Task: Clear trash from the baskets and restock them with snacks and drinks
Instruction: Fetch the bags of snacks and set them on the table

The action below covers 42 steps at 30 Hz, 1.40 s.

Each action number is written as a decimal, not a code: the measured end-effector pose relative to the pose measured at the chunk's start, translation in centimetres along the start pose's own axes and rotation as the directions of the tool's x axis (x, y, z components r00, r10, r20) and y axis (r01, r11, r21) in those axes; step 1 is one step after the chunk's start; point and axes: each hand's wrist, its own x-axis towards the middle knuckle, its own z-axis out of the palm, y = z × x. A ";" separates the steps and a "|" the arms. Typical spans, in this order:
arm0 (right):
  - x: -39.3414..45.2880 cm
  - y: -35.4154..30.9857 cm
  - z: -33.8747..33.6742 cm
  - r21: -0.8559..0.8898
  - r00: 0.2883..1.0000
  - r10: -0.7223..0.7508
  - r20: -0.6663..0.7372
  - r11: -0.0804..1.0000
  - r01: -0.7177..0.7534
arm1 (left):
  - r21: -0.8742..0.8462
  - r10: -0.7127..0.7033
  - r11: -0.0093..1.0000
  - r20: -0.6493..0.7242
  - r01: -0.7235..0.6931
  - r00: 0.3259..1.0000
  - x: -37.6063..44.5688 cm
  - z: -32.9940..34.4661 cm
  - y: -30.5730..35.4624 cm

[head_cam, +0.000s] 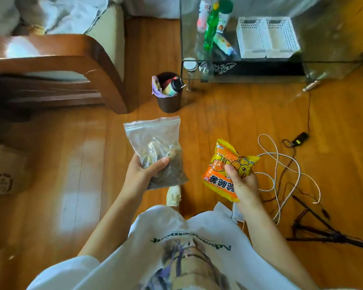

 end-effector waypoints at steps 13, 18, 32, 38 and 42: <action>13.0 -7.4 -2.7 0.144 0.979 0.051 -0.196 0.989 -0.022 | 0.117 -0.016 0.993 0.268 -0.016 0.963 15.9 10.9 9.3; 20.5 -11.2 -6.0 0.172 0.977 0.028 -0.213 0.985 0.010 | 0.103 -0.013 0.995 0.283 -0.017 0.959 21.9 17.7 11.7; 40.1 -25.1 -12.0 0.044 0.995 0.002 -0.100 0.999 0.002 | 0.004 -0.011 1.000 0.176 0.011 0.984 35.4 33.0 19.7; 47.4 -28.9 -10.2 0.010 0.996 0.000 -0.091 1.000 0.001 | 0.035 -0.040 0.999 0.111 0.036 0.993 42.6 35.0 21.9; 53.3 -32.5 -8.5 0.014 0.996 -0.004 -0.087 1.000 0.005 | 0.022 -0.040 0.999 0.088 0.038 0.995 49.3 36.8 24.9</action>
